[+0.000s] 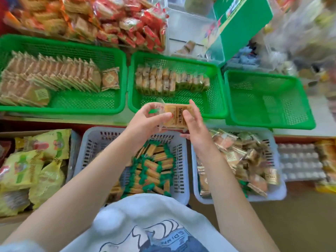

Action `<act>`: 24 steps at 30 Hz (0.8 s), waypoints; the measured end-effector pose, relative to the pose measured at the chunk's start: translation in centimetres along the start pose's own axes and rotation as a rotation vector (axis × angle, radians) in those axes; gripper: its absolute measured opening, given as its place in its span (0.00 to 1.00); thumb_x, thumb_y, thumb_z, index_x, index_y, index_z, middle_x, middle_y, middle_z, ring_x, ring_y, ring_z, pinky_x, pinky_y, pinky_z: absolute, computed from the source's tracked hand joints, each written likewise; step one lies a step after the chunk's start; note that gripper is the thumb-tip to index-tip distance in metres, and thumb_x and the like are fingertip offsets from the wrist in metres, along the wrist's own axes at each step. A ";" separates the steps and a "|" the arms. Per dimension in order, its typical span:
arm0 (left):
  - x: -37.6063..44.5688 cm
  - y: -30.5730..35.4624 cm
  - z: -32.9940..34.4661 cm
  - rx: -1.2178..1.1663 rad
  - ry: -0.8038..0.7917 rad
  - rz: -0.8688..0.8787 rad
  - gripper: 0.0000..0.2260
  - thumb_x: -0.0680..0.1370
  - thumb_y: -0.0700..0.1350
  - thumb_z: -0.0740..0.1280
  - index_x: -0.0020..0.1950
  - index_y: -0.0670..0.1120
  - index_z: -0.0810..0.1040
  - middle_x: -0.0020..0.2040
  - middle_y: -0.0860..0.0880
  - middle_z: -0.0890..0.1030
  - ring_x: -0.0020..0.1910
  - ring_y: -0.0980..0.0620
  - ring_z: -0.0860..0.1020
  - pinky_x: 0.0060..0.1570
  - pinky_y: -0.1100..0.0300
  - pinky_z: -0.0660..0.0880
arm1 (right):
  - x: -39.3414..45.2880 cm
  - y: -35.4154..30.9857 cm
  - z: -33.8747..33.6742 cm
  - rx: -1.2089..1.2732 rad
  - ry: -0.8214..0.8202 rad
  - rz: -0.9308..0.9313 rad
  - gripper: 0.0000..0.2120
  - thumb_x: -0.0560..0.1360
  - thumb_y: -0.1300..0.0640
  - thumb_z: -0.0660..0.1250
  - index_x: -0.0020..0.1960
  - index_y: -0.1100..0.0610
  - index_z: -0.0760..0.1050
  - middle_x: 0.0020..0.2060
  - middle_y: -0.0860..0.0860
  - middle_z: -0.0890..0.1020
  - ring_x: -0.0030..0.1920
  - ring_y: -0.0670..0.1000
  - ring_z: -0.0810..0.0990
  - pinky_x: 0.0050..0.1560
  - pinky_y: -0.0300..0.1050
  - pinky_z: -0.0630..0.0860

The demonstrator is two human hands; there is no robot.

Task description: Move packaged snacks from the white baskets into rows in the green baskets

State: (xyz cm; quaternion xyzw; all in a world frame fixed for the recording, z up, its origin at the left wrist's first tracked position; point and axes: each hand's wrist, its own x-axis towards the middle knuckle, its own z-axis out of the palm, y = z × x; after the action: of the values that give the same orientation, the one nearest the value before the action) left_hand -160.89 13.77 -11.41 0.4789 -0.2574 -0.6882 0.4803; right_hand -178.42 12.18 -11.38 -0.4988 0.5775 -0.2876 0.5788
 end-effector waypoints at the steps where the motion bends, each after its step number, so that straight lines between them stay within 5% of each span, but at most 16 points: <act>1: 0.9 0.0 0.8 0.000 -0.016 0.000 0.21 0.71 0.44 0.78 0.60 0.45 0.74 0.51 0.42 0.84 0.47 0.47 0.84 0.45 0.55 0.81 | 0.6 0.1 -0.5 0.048 -0.028 0.057 0.36 0.74 0.29 0.63 0.78 0.39 0.59 0.70 0.50 0.74 0.65 0.53 0.78 0.56 0.51 0.79; 4: 3.9 0.0 2.7 0.011 -0.045 0.001 0.22 0.71 0.45 0.73 0.62 0.44 0.73 0.51 0.44 0.84 0.49 0.44 0.84 0.51 0.51 0.81 | 2.5 0.0 -2.5 0.083 -0.084 0.204 0.36 0.73 0.26 0.62 0.75 0.44 0.67 0.69 0.54 0.77 0.64 0.59 0.80 0.62 0.60 0.78; 9: 9.3 -1.4 4.2 0.112 -0.047 -0.017 0.24 0.69 0.49 0.73 0.63 0.47 0.75 0.51 0.47 0.83 0.51 0.45 0.83 0.51 0.52 0.80 | 5.9 -0.8 -5.9 0.282 -0.077 0.230 0.20 0.81 0.48 0.65 0.68 0.59 0.73 0.57 0.61 0.83 0.52 0.61 0.85 0.50 0.53 0.82; 15: 14.4 -5.0 -0.4 1.266 0.190 0.053 0.27 0.80 0.62 0.63 0.75 0.48 0.69 0.70 0.47 0.76 0.68 0.47 0.73 0.68 0.51 0.68 | 14.4 0.0 -8.5 0.115 0.210 0.344 0.25 0.76 0.50 0.74 0.64 0.57 0.64 0.56 0.58 0.80 0.40 0.58 0.86 0.42 0.52 0.85; 17: 14.9 -5.8 -1.4 1.522 0.150 0.017 0.28 0.79 0.68 0.59 0.67 0.49 0.77 0.58 0.49 0.83 0.57 0.48 0.79 0.61 0.52 0.71 | 17.9 0.5 -8.6 0.055 0.235 0.379 0.25 0.75 0.50 0.74 0.63 0.56 0.63 0.59 0.58 0.78 0.40 0.58 0.86 0.39 0.49 0.85; 20: 15.5 -5.6 -1.4 1.574 0.172 -0.037 0.26 0.74 0.73 0.59 0.54 0.54 0.81 0.39 0.56 0.81 0.36 0.56 0.76 0.34 0.59 0.69 | 22.3 1.8 -7.6 -0.038 0.250 0.427 0.28 0.74 0.50 0.74 0.65 0.57 0.63 0.64 0.57 0.75 0.40 0.56 0.85 0.37 0.47 0.84; 24: 16.5 -4.8 -2.2 1.476 0.188 -0.085 0.26 0.67 0.77 0.64 0.45 0.56 0.82 0.35 0.58 0.79 0.37 0.59 0.77 0.30 0.62 0.71 | 26.0 2.9 -5.1 -0.147 0.311 0.400 0.36 0.75 0.48 0.75 0.74 0.57 0.59 0.69 0.56 0.70 0.52 0.57 0.83 0.46 0.52 0.85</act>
State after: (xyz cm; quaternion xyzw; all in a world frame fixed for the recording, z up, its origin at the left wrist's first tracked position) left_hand -162.20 0.98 -22.99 0.7432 -0.5919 -0.3108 0.0269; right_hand -179.67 -11.76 -23.09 -0.3652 0.7659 -0.1980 0.4907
